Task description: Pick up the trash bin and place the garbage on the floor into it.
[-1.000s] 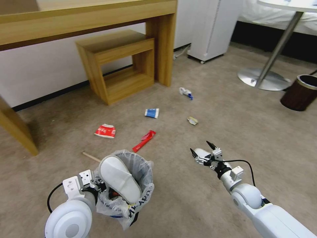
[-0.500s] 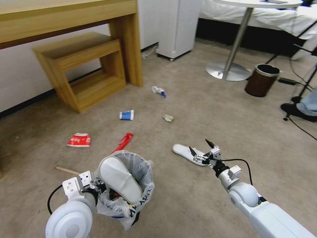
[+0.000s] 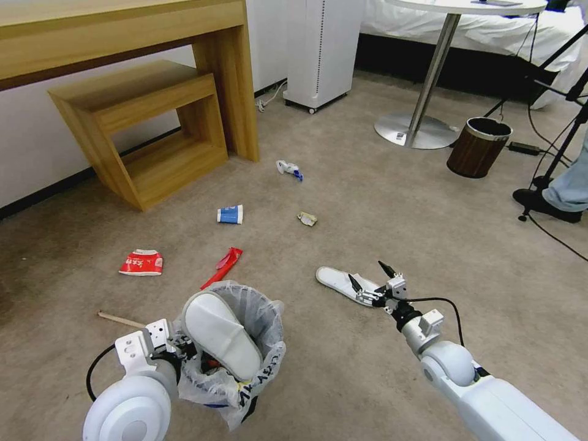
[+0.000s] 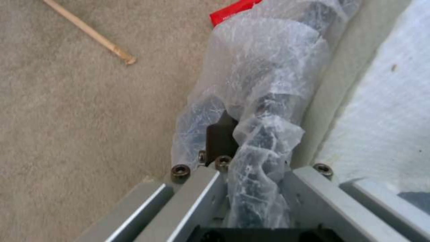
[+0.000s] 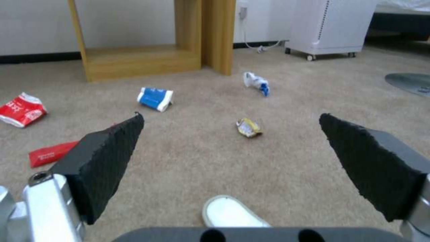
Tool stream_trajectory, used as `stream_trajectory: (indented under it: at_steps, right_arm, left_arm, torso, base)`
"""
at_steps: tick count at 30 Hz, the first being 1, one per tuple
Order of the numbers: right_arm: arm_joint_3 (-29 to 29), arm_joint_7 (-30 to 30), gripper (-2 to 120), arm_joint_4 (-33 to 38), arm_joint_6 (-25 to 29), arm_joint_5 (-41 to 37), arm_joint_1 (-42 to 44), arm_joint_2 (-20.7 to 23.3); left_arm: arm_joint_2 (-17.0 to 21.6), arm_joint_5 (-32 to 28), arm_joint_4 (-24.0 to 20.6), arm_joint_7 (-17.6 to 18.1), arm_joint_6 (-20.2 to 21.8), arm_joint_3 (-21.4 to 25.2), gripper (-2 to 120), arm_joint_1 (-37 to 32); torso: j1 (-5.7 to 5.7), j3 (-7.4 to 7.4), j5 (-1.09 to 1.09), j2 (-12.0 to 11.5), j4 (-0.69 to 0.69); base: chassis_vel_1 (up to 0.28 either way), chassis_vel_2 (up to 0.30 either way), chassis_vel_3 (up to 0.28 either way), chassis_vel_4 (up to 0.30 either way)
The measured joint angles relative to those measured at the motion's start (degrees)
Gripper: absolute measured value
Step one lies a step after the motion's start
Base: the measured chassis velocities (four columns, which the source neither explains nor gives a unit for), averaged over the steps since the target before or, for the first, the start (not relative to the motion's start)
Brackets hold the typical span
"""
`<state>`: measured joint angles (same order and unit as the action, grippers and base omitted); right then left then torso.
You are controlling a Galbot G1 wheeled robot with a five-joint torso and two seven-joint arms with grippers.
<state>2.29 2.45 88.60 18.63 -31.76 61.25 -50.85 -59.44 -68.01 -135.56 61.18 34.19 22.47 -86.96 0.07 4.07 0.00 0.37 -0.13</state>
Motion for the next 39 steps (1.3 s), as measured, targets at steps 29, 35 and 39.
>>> stream_trajectory:
  at_steps: [29, 35, 39]
  right_arm:
    - [-0.4, 0.3, 100, -1.5, 0.5, 0.3, -0.6, 0.8]
    - [-0.5, 0.8, 100, -2.4, 0.8, 0.6, -0.8, 1.0]
    - [-0.8, 0.7, 100, -2.8, 0.8, 0.5, -0.9, 0.9]
  left_arm:
    - [-0.3, 0.8, 0.2, -0.2, 0.0, -0.6, 0, 0.0]
    - [-0.3, 0.8, 0.4, -0.2, 0.0, -0.6, 0, 0.2]
    - [-0.3, 0.8, 0.6, -0.1, 0.0, -0.6, 0, 0.4]
  torso:
    - [0.00, 0.00, 0.00, 0.0, 0.00]
    - [0.00, 0.00, 0.00, 0.0, -0.01]
    - [0.00, 0.00, 0.00, 0.0, -0.01]
  base:
    - [-0.088, 0.087, 0.085, -0.085]
    - [-0.091, 0.091, 0.103, -0.094]
    - [-0.100, 0.103, 0.104, -0.102]
